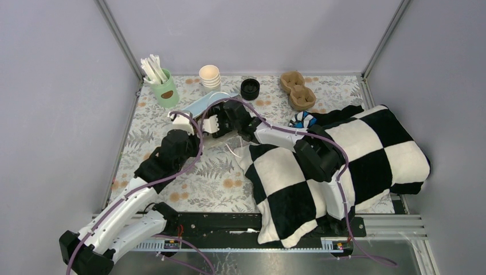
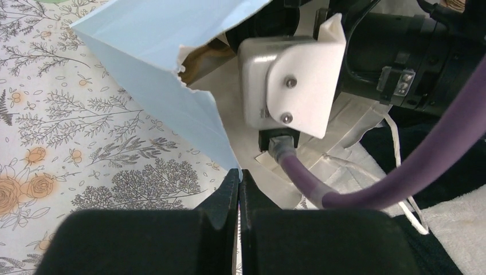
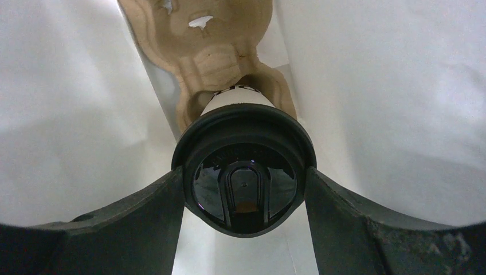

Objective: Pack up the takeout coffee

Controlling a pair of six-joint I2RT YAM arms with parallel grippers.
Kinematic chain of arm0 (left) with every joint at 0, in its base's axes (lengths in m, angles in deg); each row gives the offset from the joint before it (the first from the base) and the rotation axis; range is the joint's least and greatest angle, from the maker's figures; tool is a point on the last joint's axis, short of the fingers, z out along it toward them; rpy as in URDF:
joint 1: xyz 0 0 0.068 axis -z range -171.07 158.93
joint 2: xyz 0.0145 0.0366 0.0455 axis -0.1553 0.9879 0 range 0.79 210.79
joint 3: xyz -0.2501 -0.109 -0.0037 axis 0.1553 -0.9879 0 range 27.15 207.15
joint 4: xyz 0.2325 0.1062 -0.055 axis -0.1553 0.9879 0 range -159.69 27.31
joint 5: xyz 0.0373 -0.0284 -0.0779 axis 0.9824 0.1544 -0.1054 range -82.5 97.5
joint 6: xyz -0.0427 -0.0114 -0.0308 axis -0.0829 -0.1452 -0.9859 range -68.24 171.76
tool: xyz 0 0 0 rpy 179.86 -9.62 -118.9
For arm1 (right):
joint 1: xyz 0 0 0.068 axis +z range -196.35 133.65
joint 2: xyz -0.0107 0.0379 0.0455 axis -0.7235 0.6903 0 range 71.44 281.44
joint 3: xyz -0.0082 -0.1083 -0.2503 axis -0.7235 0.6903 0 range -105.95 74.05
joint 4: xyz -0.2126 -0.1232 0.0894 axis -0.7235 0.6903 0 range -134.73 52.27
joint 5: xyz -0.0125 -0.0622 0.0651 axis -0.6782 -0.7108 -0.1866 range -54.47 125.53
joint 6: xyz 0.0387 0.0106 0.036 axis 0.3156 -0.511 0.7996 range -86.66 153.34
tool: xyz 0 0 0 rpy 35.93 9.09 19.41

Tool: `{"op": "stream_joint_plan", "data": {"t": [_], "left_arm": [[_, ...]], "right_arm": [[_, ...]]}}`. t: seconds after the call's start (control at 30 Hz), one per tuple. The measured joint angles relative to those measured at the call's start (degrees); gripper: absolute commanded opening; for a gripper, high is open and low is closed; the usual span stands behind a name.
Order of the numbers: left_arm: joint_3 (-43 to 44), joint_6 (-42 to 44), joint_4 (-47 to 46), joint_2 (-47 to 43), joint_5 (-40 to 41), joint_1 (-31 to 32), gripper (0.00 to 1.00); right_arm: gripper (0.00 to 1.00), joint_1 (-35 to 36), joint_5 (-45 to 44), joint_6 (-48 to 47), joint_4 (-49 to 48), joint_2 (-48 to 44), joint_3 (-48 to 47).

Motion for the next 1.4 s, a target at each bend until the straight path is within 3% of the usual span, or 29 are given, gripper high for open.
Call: {"op": "stream_joint_plan", "data": {"t": [0.33, 0.67, 1.03, 1.23, 1.4], "left_arm": [[0.07, -1.22, 0.96, 0.22, -0.13, 0.00, 0.00], [0.07, -2.14, 1.55, 0.07, 0.33, 0.00, 0.00], [0.07, -2.16, 1.62, -0.22, 0.31, 0.00, 0.00], [0.07, -2.16, 1.70, -0.22, 0.33, 0.00, 0.00], [0.07, -2.16, 1.73, -0.22, 0.35, 0.00, 0.00]], "right_arm": [[0.53, -0.44, 2.36, -4.39, 0.42, -0.02, 0.46], [0.49, -1.77, 5.09, 3.58, 1.77, 0.15, -1.88], [0.64, -0.94, 4.09, -7.52, -0.61, 0.39, 1.18], [0.58, -0.85, 3.78, -7.58, -0.74, 1.62, -0.24], [0.77, -0.59, 3.80, -8.24, -0.94, 3.06, -1.75]]}}
